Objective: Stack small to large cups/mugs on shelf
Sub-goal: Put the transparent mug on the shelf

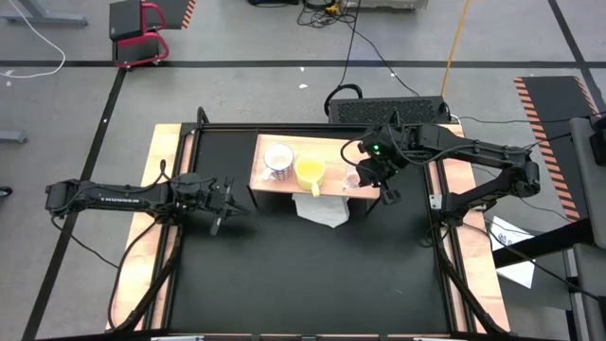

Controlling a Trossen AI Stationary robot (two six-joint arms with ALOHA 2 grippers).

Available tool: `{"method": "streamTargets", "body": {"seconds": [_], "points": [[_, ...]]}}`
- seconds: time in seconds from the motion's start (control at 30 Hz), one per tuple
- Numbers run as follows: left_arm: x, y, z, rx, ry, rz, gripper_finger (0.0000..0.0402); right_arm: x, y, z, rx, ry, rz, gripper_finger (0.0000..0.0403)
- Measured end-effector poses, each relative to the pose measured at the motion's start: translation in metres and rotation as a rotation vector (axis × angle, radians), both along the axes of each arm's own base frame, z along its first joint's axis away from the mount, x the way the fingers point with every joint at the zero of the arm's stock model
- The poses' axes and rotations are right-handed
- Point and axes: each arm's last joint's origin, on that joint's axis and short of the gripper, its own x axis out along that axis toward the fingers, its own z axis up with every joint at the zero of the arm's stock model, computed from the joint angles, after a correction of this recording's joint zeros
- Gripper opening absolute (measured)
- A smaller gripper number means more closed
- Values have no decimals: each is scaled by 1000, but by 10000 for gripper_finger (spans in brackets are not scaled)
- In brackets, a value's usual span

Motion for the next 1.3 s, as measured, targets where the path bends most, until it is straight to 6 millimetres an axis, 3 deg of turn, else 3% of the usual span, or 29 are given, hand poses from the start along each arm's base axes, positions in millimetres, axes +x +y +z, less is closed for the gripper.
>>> {"method": "streamTargets", "body": {"seconds": [1.3], "points": [[0, -1, 0, 0, 1, -28, 26, 3, -2, 0, -53, -23, 3, 3]]}}
